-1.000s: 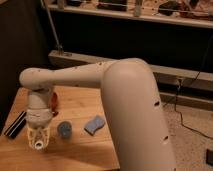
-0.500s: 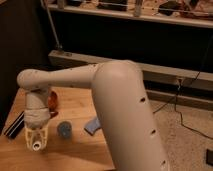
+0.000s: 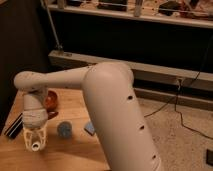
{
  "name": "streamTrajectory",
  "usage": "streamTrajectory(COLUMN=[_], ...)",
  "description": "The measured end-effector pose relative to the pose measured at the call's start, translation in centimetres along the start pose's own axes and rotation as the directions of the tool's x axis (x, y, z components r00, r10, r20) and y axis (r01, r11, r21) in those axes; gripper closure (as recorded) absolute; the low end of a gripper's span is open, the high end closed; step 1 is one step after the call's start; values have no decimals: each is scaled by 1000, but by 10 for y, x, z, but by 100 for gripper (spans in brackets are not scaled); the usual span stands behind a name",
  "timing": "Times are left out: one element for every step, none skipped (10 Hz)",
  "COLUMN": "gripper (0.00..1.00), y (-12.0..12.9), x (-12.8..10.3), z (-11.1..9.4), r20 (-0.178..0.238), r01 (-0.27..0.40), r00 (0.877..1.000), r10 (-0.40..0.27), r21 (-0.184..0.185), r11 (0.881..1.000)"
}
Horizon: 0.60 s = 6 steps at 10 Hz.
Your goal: Stand the bottle upright
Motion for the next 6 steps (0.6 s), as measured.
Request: streamTrajectory(gripper=[92,92,92,92,92,92], y=[-2,-3,-2,0,5,18], x=[0,0,-1,-3,-6,-12], z=[0,2,4,4,4,1], r20=[-5,-11,-13,-8,5,41], r01=[-2,-4,-5,1,13,51], r00=[1000,1000,1000,1000,1000,998], r10=[2,4,5,-1,-13,-47], r21=[4,5,-2,-16,-41,-92], r11=[1000,1000,1000,1000,999,994])
